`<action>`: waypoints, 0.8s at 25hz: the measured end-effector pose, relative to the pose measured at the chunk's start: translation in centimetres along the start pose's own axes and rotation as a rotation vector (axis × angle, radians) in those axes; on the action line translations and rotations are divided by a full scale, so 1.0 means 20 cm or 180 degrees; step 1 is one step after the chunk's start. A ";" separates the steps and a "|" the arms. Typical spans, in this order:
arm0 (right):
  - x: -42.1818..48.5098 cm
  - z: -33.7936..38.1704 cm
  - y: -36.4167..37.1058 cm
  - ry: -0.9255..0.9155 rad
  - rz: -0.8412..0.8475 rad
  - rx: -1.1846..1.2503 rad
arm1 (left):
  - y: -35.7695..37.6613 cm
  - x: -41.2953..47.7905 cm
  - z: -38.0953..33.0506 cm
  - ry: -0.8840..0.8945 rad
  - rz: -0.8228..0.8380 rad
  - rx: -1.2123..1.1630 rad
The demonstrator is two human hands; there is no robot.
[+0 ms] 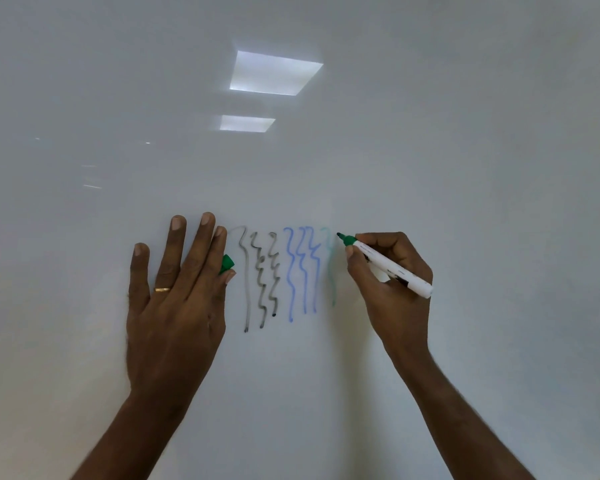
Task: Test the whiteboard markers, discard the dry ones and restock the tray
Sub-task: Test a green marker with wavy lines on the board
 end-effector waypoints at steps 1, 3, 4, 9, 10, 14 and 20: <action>0.01 0.00 0.00 0.0002 0.0011 0.0024 | 0.00 0.00 0.00 0.0003 -0.0005 0.0009; 0.01 -0.01 0.00 -0.0033 -0.0002 0.0034 | 0.00 0.00 0.00 0.0008 -0.0007 0.0010; 0.01 -0.02 0.00 -0.0017 -0.0032 0.0040 | 0.00 0.00 -0.01 0.0004 0.0001 0.0003; -0.01 -0.06 -0.02 -0.0033 -0.0083 -0.0011 | 0.00 0.00 -0.01 -0.0013 0.0019 -0.0009; -0.02 -0.06 -0.02 -0.0056 -0.0083 -0.0023 | 0.00 0.00 -0.01 -0.0012 0.0014 -0.0003; -0.05 -0.08 -0.04 -0.0037 -0.0043 -0.0035 | 0.00 -0.01 -0.01 -0.0007 -0.0007 0.0019; -0.06 -0.11 -0.06 -0.0089 -0.0030 -0.0113 | 0.00 -0.01 -0.01 -0.0022 0.0010 -0.0010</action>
Point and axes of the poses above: each hand's wrist, its own x-axis towards the middle knuckle, its own y-axis out of the palm, z = x × y, the point moved 4 cm from there along x, towards the middle knuckle, and after that the axes turned 12 degrees about -z, right-handed, at the moved point
